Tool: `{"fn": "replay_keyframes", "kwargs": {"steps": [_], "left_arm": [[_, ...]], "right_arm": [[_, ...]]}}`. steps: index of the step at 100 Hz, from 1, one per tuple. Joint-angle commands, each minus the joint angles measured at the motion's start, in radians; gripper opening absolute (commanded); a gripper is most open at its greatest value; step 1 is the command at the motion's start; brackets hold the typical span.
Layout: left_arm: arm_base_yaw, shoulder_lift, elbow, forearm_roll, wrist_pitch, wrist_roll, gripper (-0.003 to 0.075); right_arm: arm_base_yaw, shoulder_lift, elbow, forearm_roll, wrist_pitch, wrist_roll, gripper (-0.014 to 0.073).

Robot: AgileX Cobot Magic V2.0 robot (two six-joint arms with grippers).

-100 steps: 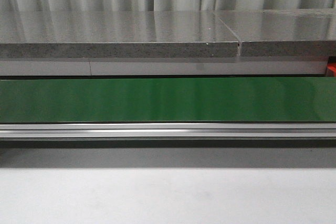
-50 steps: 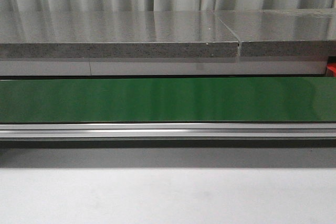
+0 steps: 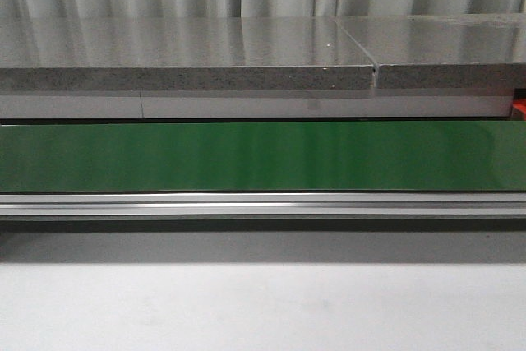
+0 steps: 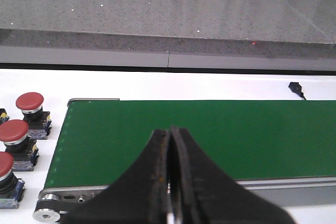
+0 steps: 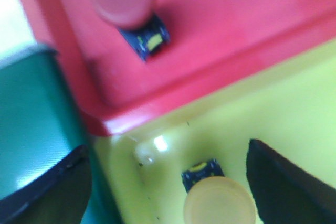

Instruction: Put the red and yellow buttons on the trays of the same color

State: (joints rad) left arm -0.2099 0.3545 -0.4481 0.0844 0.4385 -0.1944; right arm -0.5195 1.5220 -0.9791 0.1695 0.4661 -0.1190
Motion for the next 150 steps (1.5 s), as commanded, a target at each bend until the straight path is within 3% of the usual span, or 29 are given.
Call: {"fn": "replay_keyframes", "kwargs": {"steps": [1,19,40,57,69,90,117,150], "left_arm": [[-0.007,0.007,-0.027,0.002,-0.077,0.000,-0.0019],[-0.007,0.007,-0.027,0.002,-0.077,0.000,-0.0019],[-0.007,0.007,-0.027,0.002,-0.077,0.000,-0.0019],[-0.007,0.007,-0.027,0.002,-0.077,0.000,-0.0019],[-0.007,0.007,-0.027,0.002,-0.077,0.000,-0.0019],[-0.007,0.007,-0.027,0.002,-0.077,0.000,-0.0019],[-0.007,0.007,-0.027,0.002,-0.077,0.000,-0.0019],[-0.007,0.007,-0.027,0.002,-0.081,0.000,-0.0019]], "right_arm": [[0.027,-0.111,-0.024,0.003,-0.068,-0.021,0.0603],[0.125,-0.281,-0.024,0.003,-0.076,-0.057,0.0603],[0.310,-0.432,-0.009,0.003,-0.061,-0.084,0.0603],[0.444,-0.532,0.065,0.003,-0.062,-0.092,0.0603],[0.476,-0.612,0.143,0.003,-0.055,-0.092,0.0581],[0.477,-0.742,0.259,0.003,0.004,-0.092,0.0387],[0.477,-0.845,0.348,-0.003,0.011,-0.092,-0.0127],[0.477,-0.844,0.349,-0.002,0.010,-0.092,-0.0120]]}}
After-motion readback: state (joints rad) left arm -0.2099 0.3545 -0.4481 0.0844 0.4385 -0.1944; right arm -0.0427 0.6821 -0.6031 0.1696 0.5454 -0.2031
